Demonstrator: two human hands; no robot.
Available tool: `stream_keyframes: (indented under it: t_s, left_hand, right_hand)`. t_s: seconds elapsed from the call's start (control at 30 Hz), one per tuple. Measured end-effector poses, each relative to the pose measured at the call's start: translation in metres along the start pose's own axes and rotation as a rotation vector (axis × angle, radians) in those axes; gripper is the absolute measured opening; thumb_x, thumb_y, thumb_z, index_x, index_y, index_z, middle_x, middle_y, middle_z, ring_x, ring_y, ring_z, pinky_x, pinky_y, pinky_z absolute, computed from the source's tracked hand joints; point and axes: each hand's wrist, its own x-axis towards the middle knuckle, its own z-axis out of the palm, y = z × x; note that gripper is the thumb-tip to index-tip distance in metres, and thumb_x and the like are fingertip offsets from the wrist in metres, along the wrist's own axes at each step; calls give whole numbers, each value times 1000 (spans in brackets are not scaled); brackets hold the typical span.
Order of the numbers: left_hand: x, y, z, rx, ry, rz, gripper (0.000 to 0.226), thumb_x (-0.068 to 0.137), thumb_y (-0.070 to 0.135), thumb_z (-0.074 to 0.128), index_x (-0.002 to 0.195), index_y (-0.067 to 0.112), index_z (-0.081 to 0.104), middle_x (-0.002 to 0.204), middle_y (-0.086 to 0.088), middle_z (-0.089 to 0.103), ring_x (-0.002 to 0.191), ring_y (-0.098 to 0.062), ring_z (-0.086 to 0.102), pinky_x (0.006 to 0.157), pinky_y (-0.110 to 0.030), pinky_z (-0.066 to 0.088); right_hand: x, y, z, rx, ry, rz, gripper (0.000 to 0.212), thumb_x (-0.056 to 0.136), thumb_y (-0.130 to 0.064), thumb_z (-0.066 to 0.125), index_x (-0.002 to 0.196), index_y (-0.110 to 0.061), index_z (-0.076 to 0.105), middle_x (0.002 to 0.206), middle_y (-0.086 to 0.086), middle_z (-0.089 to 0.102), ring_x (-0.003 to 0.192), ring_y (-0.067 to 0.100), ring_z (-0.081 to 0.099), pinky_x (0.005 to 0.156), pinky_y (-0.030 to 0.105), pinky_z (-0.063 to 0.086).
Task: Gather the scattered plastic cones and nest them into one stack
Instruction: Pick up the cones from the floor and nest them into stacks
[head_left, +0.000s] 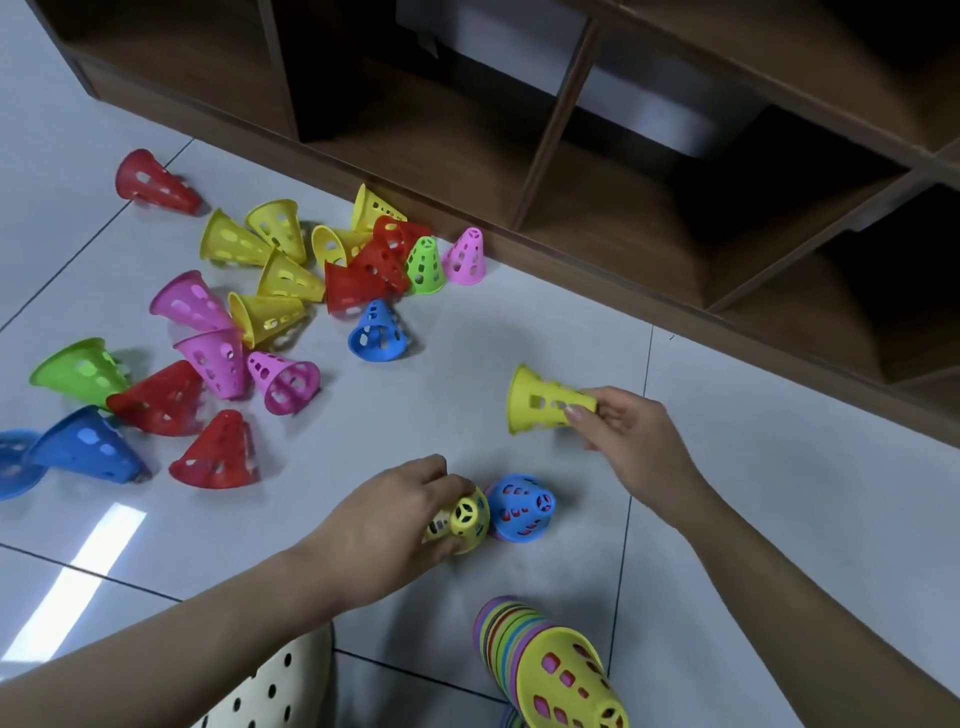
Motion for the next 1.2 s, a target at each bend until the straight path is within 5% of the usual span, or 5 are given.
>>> stream_keyframes:
  t_s: [0.33, 0.5, 0.6, 0.83, 1.2]
  left_hand:
    - [4, -9, 30, -11, 14, -144, 77, 72, 53, 80, 137, 23, 51, 131, 2, 50, 113, -20, 52, 99, -29, 44]
    - [1, -14, 41, -165, -10, -226, 95, 72, 47, 85, 150, 26, 34, 141, 6, 46, 129, -13, 45, 104, -16, 32]
    - [-4, -24, 45, -190, -3, -250, 98, 71, 43, 85, 151, 29, 31, 141, 8, 46, 129, -11, 45, 102, -12, 28]
    - [-4, -32, 57, -194, 7, -257, 95, 71, 45, 83, 150, 32, 32, 138, 9, 50, 126, -12, 47, 105, -20, 35]
    - [4, -36, 65, -126, 74, -231, 75, 70, 68, 71, 129, 33, 42, 110, 14, 62, 98, -13, 55, 85, -25, 46]
  right_hand:
    - [-69, 6, 1, -217, -27, -81, 29, 75, -18, 86, 97, -29, 71, 71, -3, 55, 63, 5, 50, 63, 14, 43]
    - [-55, 60, 22, -329, -139, -16, 87, 58, -62, 82, 134, -34, 50, 112, -12, 51, 98, 3, 54, 80, 16, 43]
    - [-49, 83, 35, -262, -225, 133, 111, 49, -68, 83, 145, -43, 34, 134, -14, 43, 112, 0, 55, 93, 29, 52]
    - [-35, 96, 57, -150, -243, 164, 104, 55, -48, 93, 145, -34, 41, 136, -13, 53, 118, -1, 58, 103, 33, 51]
    - [-18, 90, 64, -134, -278, 135, 67, 57, -30, 96, 113, -34, 59, 108, -6, 71, 97, 11, 70, 90, 38, 57]
